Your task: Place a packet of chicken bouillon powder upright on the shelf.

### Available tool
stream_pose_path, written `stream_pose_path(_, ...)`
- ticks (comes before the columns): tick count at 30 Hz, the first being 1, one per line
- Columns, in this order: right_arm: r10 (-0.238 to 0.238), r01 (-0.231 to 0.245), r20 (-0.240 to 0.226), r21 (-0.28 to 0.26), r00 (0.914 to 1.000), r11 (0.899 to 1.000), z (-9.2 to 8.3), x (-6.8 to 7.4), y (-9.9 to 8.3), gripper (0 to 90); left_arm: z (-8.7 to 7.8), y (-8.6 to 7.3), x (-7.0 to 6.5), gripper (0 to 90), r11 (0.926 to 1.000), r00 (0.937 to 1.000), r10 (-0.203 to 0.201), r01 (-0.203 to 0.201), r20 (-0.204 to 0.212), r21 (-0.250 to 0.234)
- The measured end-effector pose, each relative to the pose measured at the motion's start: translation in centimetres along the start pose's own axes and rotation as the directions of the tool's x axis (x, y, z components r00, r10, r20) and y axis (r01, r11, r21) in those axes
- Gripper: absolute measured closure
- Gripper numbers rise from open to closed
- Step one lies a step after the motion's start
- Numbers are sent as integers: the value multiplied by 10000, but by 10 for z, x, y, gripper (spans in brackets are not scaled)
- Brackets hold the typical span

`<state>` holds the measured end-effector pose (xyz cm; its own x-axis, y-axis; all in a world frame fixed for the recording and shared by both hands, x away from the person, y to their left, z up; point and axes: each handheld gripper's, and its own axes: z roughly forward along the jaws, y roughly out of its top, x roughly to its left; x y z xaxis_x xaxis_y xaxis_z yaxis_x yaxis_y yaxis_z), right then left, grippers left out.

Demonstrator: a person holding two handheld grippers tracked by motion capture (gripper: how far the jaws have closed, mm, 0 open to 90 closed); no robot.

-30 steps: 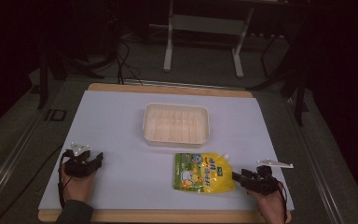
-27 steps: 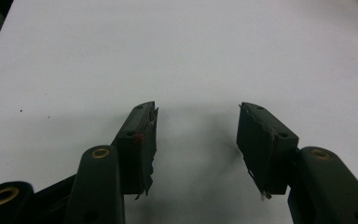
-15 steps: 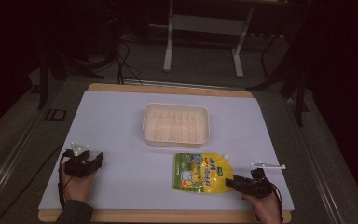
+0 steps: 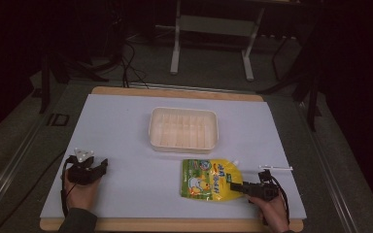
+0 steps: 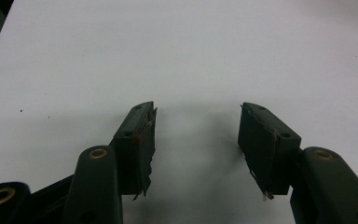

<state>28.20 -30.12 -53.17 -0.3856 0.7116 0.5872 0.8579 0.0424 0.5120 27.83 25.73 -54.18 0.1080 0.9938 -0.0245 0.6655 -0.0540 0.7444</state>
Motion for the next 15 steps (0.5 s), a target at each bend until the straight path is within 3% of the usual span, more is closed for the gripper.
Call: stream_pose_path(15, 495, -470, -846, 311, 9952, 9984, 13, -6, 8, 615, 0, 0, -2, 455, 10000, 9999, 85, -85, -61, 6)
